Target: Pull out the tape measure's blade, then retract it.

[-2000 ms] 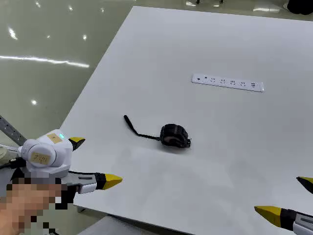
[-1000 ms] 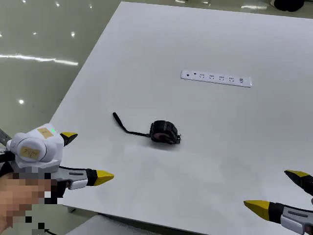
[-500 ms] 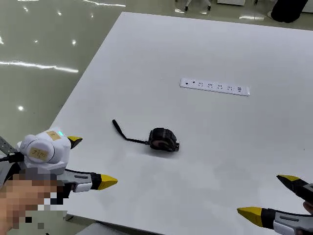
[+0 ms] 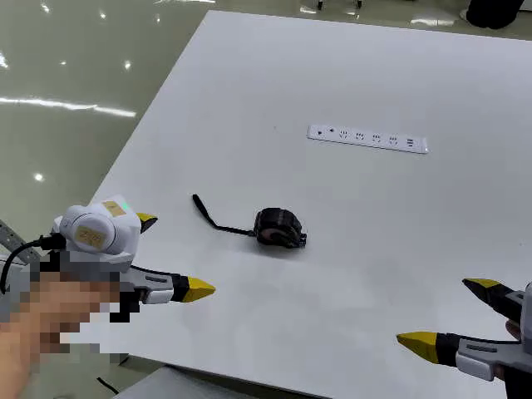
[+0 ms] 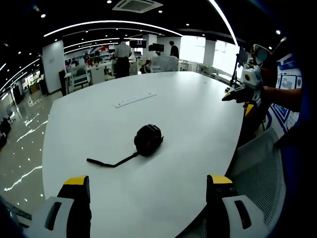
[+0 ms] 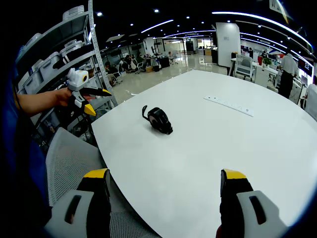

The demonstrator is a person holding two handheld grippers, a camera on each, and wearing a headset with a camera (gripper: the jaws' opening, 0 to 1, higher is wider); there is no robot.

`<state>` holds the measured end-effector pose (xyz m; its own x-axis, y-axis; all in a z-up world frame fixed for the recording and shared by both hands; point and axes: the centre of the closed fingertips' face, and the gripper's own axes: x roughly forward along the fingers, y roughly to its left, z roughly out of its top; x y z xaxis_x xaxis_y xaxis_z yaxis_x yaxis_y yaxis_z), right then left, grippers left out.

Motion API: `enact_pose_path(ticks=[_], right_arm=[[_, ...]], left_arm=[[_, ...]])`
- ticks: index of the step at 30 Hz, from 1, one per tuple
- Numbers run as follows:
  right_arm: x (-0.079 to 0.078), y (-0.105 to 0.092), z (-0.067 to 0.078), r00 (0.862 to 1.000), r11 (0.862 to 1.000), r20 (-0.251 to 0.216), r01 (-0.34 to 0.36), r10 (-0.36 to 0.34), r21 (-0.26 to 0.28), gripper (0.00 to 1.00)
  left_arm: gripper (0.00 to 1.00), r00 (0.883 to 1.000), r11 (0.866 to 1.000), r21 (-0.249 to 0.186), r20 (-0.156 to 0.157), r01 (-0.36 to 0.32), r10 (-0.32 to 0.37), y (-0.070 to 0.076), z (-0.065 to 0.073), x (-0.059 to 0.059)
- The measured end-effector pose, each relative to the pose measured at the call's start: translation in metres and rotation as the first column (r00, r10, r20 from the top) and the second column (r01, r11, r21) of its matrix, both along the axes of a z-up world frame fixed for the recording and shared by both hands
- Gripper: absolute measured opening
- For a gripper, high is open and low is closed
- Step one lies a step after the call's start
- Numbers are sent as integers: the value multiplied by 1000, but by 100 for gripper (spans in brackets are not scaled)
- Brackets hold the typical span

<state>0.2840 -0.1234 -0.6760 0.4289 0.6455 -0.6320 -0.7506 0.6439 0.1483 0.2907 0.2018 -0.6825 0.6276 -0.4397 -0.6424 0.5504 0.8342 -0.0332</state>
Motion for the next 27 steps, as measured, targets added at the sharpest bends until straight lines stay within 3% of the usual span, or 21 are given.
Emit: enact_pose_path(ticks=[15,27], right_arm=[[16,17,-10,999,999,-11,-48,48,-12,88],[34,30,-16,997,996,-5,-83,83,-17,88]], left_arm=[[94,999,999,-2,-11,43,-43,-16,-8,15],[93,997,997,-3,-17,72,-72,-29,-18,37]])
